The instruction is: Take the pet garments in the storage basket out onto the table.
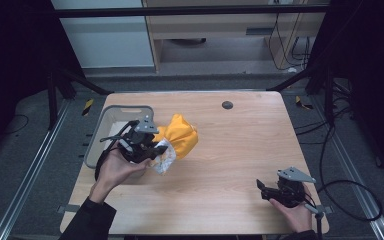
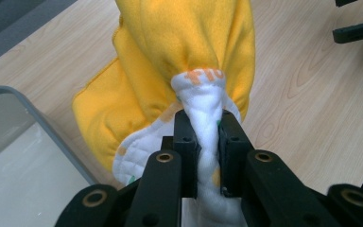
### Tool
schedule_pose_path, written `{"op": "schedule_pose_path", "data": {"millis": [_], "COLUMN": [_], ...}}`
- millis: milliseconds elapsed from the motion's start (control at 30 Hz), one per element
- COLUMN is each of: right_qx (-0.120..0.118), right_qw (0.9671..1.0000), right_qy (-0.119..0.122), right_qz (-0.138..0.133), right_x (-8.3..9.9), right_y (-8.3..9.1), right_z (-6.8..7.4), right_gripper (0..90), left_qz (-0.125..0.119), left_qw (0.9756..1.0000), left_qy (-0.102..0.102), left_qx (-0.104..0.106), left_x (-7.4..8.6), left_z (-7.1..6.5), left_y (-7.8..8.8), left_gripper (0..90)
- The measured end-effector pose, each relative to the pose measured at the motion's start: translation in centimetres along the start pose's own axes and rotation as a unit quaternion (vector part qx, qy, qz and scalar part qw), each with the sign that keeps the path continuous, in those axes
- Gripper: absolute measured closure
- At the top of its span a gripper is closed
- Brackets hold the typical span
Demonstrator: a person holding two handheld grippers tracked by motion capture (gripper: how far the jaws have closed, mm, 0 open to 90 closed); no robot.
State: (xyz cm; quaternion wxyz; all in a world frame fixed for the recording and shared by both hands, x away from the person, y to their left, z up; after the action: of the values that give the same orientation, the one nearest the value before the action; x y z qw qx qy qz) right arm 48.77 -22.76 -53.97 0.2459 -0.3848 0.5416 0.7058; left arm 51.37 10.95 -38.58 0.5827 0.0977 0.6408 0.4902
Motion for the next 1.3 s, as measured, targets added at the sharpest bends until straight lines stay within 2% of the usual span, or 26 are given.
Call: {"op": "schedule_pose_path", "data": {"millis": [633, 1100, 1300], "right_qx": [0.0, 0.006, 0.01], "right_qw": [1.0, 1.0, 0.9999], "right_qy": [0.001, 0.002, 0.003], "right_qz": [-0.001, -0.001, -0.001], "right_x": [0.0, 0.1, 0.2], "right_y": [0.0, 0.0, 0.0], "right_z": [-0.1, -0.3, -0.5], "right_gripper": [14.4, 14.4, 13.8], "left_qz": [0.023, 0.03, 0.042], "left_qw": [0.9986, 0.9973, 0.9959], "left_qy": [-0.029, -0.034, -0.041], "left_qx": [0.039, 0.057, 0.069], "left_x": [0.8, 1.6, 2.2], "left_z": [-2.5, -3.9, -4.8], "left_y": [-3.7, -5.9, -7.3], "left_gripper": [80.7, 80.6, 80.5]}}
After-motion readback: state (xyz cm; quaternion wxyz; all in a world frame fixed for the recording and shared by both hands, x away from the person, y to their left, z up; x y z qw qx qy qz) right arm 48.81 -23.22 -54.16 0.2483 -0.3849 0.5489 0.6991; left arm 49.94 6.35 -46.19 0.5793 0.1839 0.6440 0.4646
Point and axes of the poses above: each handheld gripper's, and its own axes: y roughly backward along the jaws, x roughly out of its underside, z roughly to its left, the point moved 10 cm from there along -y, roughly forward along the jaws, and after that the axes turned 8 degrees about -y, right-handed, at the moved point
